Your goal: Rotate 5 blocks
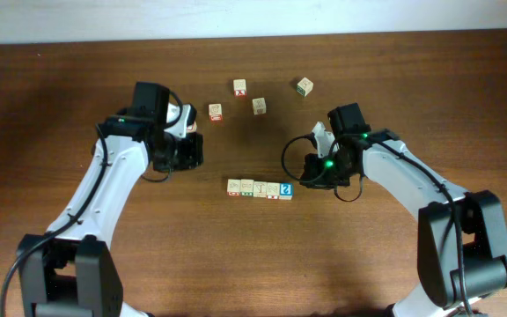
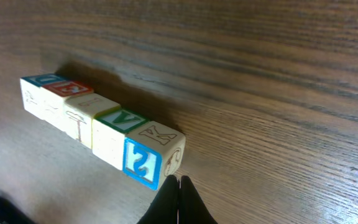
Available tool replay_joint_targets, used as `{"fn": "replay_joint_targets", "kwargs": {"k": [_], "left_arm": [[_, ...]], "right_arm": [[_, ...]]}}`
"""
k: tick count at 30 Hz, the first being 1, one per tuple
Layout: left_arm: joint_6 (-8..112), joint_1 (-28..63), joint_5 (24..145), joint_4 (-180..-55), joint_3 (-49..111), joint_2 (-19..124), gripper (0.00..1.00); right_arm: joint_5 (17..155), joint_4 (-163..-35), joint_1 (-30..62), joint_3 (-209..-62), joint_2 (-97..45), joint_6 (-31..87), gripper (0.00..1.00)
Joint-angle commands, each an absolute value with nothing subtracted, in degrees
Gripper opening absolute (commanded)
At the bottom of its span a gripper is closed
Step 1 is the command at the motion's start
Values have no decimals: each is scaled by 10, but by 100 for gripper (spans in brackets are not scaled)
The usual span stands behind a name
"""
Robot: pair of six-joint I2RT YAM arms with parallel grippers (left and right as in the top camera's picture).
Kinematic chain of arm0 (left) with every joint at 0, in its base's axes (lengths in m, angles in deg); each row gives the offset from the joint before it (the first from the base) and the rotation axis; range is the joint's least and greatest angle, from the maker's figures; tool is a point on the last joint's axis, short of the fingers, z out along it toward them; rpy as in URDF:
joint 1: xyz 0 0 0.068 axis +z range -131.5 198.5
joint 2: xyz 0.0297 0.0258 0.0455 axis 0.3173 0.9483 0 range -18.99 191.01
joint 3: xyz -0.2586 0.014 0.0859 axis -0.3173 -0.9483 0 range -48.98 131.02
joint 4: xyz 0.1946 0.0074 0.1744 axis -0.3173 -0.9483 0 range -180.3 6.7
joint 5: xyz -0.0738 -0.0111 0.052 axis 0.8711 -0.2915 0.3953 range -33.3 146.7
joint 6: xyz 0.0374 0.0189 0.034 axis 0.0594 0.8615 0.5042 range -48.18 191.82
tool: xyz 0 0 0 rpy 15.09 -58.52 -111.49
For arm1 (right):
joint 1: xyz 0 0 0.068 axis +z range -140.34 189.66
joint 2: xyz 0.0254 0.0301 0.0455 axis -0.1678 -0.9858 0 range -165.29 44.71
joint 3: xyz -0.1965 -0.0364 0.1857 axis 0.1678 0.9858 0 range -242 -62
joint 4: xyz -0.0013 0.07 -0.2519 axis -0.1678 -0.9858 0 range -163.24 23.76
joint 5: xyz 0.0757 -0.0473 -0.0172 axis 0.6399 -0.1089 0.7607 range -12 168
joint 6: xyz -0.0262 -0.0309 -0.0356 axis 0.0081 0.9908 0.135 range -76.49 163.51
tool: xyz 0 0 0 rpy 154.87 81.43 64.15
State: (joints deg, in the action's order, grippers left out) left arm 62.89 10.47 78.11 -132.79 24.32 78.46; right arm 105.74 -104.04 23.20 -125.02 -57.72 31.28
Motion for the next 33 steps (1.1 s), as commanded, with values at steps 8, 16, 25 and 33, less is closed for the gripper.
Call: {"fn": "replay_joint_targets", "kwargs": {"k": [8, 16, 25, 33], "left_arm": [[705, 102, 812, -1227, 156, 802, 0], [656, 102, 824, -1210, 156, 861, 0], [609, 54, 847, -1208, 148, 871, 0], [584, 54, 809, -1197, 138, 871, 0]], "right_arm": [[1083, -1015, 235, -1214, -580, 310, 4], [1084, -1013, 235, -1212, -580, 303, 4], [1082, -1011, 235, -1211, -580, 297, 4], [1082, -1011, 235, -1211, -580, 297, 4]]}}
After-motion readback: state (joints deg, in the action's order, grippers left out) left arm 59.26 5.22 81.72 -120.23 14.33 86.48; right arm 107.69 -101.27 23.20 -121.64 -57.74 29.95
